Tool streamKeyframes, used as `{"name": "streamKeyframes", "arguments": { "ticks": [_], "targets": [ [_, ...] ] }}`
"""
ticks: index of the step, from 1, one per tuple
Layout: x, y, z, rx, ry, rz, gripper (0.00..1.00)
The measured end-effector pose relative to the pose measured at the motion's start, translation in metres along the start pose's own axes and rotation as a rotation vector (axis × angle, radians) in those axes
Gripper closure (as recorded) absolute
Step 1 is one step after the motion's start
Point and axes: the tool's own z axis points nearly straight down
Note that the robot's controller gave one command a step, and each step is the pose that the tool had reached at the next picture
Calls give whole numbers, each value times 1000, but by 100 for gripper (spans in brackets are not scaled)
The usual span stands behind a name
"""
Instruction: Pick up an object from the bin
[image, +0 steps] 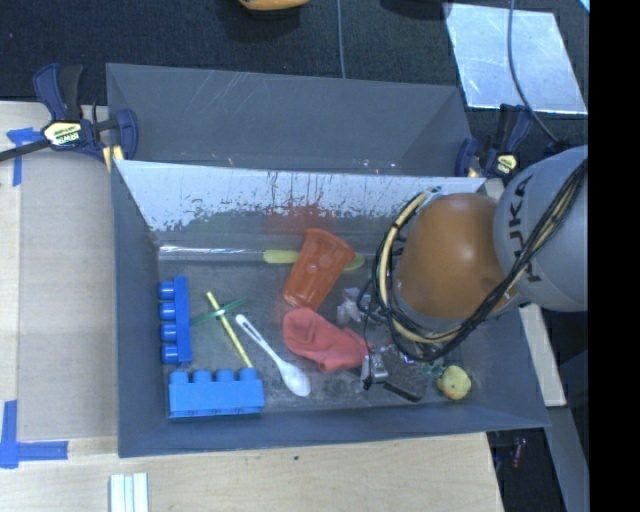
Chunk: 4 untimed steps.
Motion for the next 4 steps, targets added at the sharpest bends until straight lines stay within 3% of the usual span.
{"name": "streamKeyframes", "arguments": {
  "ticks": [1, 2, 3, 4],
  "targets": [
    [-18, -28, 40, 1, -2, 181, 100],
    [-18, -28, 40, 1, -3, 182, 0],
    [-19, -28, 40, 0, -3, 182, 100],
    [-19, -28, 40, 0, -3, 182, 100]
  ]
}}
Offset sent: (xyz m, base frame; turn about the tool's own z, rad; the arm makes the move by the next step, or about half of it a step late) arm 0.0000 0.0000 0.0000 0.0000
